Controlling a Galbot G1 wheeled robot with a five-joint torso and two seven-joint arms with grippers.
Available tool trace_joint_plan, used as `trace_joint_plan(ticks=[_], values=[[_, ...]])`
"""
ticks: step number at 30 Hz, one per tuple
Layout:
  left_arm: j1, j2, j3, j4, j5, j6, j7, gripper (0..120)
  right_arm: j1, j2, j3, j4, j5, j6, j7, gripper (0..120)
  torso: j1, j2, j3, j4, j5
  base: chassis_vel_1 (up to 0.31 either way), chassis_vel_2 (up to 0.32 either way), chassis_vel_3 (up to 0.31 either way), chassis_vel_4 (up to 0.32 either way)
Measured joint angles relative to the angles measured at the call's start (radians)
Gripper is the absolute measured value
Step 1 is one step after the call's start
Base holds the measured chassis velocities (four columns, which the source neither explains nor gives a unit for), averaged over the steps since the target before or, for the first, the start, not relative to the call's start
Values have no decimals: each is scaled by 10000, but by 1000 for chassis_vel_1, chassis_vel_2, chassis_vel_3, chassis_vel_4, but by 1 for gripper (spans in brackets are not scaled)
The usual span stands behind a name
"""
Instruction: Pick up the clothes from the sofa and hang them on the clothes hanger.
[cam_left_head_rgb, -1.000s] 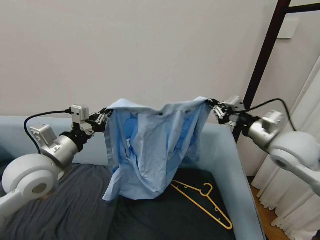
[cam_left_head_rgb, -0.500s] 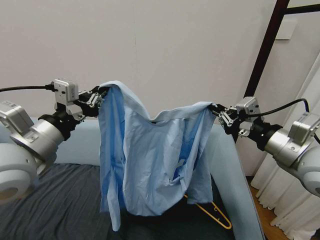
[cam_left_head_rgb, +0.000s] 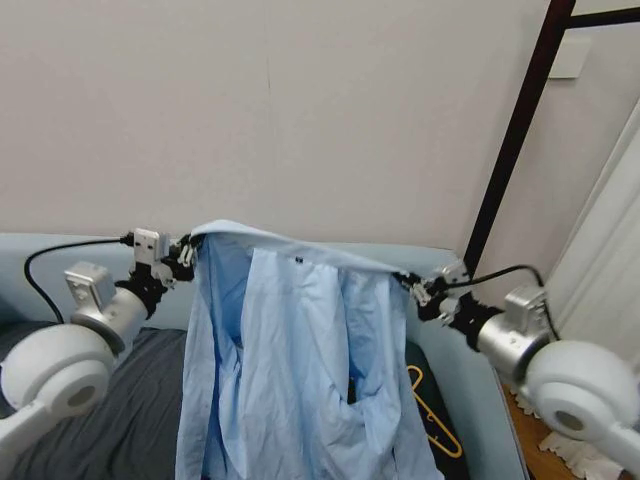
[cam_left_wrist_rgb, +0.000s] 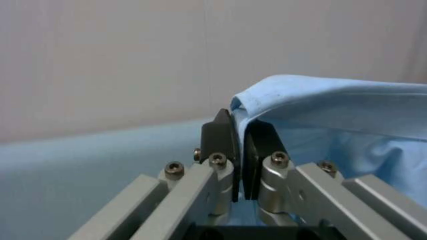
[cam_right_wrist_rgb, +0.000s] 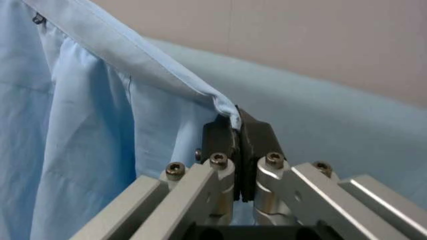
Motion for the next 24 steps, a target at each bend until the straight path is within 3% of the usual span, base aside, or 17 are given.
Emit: trace_joint_plan(ticks=[6, 13, 18, 21, 24], values=[[706, -1233, 901, 1096, 717, -248, 286, 0, -18, 1288, -1073, -1886, -1045, 760, -756, 0, -1, 1, -1, 1, -2, 0, 0, 0, 0], [276, -2528, 1977, 2702, 1520, -772, 715, 0, 413, 2321, -1768, -3460, -1811, 1383, -1241, 0, 0, 0, -1, -4, -3, 0, 0, 0, 0], [137, -2818, 2034, 3122, 1545, -802, 810, 0, 778, 2703, -2020, -3925, -1872, 1405, -1241, 0, 0, 0, -1, -4, -3, 0, 0, 0, 0], [202, -2953, 1846, 3991, 1536, -853, 999, 0, 1281, 3273, -2429, -5160, -1966, 1355, -1276, 0, 0, 0, -2, -2, -1, 0, 0, 0, 0], [354, -3123, 1856, 4168, 1643, -877, 1059, 0, 1246, 3473, -2455, -5557, -2120, 1424, -1324, 0, 0, 1, -2, 0, -4, 0, 0, 0, 0]])
